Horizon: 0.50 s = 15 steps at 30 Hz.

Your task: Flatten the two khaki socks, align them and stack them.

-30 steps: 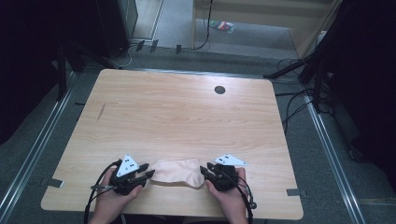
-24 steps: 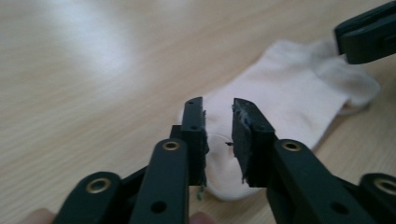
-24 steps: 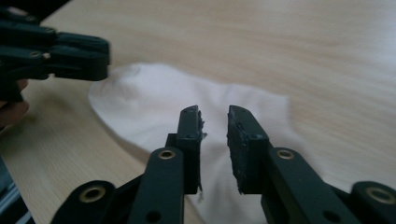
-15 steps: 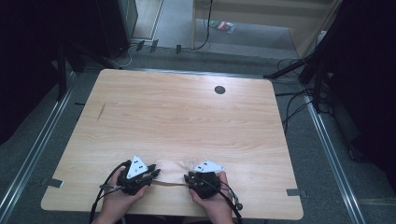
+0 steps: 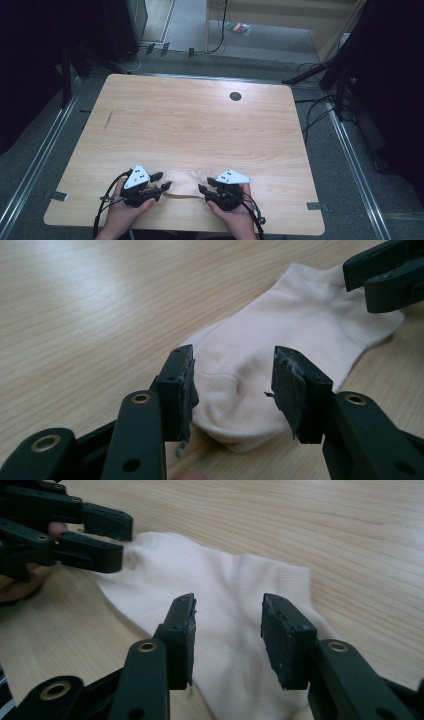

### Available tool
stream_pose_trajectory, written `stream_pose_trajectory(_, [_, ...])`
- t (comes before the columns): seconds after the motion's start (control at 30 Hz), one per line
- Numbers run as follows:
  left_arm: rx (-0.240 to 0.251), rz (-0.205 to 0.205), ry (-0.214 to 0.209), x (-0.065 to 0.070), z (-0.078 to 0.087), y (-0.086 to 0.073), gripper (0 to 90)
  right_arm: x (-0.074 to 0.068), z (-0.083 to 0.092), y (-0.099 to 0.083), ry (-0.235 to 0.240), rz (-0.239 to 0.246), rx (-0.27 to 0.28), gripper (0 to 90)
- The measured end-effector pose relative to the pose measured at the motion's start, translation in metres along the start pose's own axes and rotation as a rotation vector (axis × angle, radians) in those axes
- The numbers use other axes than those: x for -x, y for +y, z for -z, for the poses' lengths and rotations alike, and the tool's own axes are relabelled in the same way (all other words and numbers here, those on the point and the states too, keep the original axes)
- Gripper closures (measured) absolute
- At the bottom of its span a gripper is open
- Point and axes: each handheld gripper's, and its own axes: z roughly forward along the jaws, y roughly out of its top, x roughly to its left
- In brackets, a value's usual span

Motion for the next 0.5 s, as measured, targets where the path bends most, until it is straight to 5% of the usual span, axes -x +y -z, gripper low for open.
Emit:
stream_pose_trajectory(0.23, [0.082,0.022,0.018,-0.005,0.008,0.001,47.6,0.012,0.006,0.001,-0.046,-0.019,0.058,48.3])
stream_pose_trajectory(0.37, [0.131,0.079,0.028,-0.013,0.015,0.002,34.2,0.024,0.014,0.003,-0.075,-0.006,0.142,35.8])
stream_pose_trajectory(0.5, [0.101,0.114,0.081,-0.018,0.019,0.004,14.7,0.033,0.020,0.004,-0.088,-0.031,0.171,29.6])
